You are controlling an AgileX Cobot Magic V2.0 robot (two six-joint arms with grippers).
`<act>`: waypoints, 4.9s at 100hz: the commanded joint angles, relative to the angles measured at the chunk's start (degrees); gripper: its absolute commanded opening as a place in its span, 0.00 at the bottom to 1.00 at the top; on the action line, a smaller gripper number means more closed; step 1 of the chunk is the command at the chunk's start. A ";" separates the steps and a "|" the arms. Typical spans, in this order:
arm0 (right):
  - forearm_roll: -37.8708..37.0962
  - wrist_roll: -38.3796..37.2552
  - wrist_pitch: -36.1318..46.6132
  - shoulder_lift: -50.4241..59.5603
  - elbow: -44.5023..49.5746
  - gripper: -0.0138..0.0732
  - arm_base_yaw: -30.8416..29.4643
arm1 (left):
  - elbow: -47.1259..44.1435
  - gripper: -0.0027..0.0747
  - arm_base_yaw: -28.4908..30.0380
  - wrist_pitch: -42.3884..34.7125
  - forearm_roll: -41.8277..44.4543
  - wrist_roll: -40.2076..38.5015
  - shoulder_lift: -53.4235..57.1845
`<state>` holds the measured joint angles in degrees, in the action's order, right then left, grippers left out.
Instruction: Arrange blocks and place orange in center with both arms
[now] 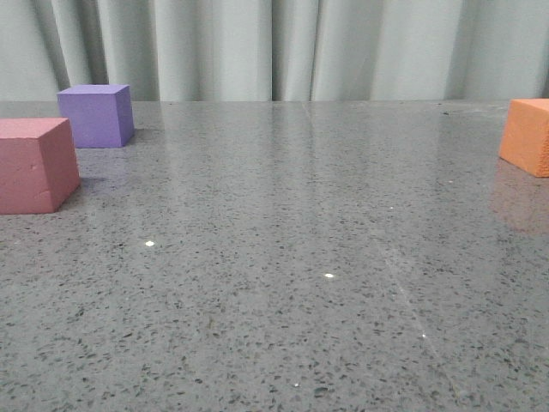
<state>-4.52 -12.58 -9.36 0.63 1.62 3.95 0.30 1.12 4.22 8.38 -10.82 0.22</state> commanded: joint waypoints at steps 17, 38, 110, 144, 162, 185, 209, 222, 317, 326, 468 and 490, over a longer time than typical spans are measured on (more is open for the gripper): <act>-0.19 0.52 4.80 1.36 -0.83 0.08 -0.30 | -3.14 0.02 0.03 -5.24 -0.46 -0.13 1.79; -0.19 0.52 4.80 1.36 -0.83 0.08 -0.30 | -3.14 0.02 0.03 -5.24 -0.46 -0.13 1.79; 0.31 -4.47 -20.46 -12.25 -27.68 0.08 -0.30 | -3.14 0.02 0.03 -5.24 -0.46 -0.13 1.79; 0.31 -1.98 -32.33 -37.83 -50.70 0.08 -0.30 | -3.14 0.02 0.03 -5.24 -0.46 -0.13 1.79; 0.31 -1.54 -26.21 -46.54 -51.12 0.10 -0.30 | -3.14 0.02 0.03 -5.24 -0.46 -0.13 1.79; 0.31 -0.88 -21.36 -52.57 -51.13 0.79 -0.30 | -3.14 0.02 0.03 -5.24 -0.46 -0.13 1.79; -0.08 3.94 -14.68 -56.90 -51.25 0.89 -0.30 | -3.14 0.02 0.03 -5.24 -0.46 -0.13 1.79; -0.79 4.88 -12.86 -61.27 -53.39 0.89 -0.30 | -3.14 0.02 0.03 -5.24 -0.46 -0.13 1.79; -5.32 4.93 -12.27 -85.99 -63.98 0.89 -0.36 | -3.14 0.02 0.03 -5.24 -0.46 -0.13 1.79; -5.32 4.93 -12.27 -87.10 -63.98 0.89 -0.38 | -3.14 0.02 0.03 -5.24 -0.46 -0.13 1.79; -1.02 -14.44 -19.61 -98.95 -84.09 0.52 27.86 | -3.14 0.02 0.03 -5.24 -0.46 -0.13 1.79; -1.93 -17.62 -19.91 -101.99 -86.51 0.52 29.69 | -3.14 0.02 0.03 -5.24 -0.46 -0.13 1.79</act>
<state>-5.19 -28.83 -31.48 -103.41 -82.16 33.37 0.30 1.12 4.22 8.38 -10.78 0.22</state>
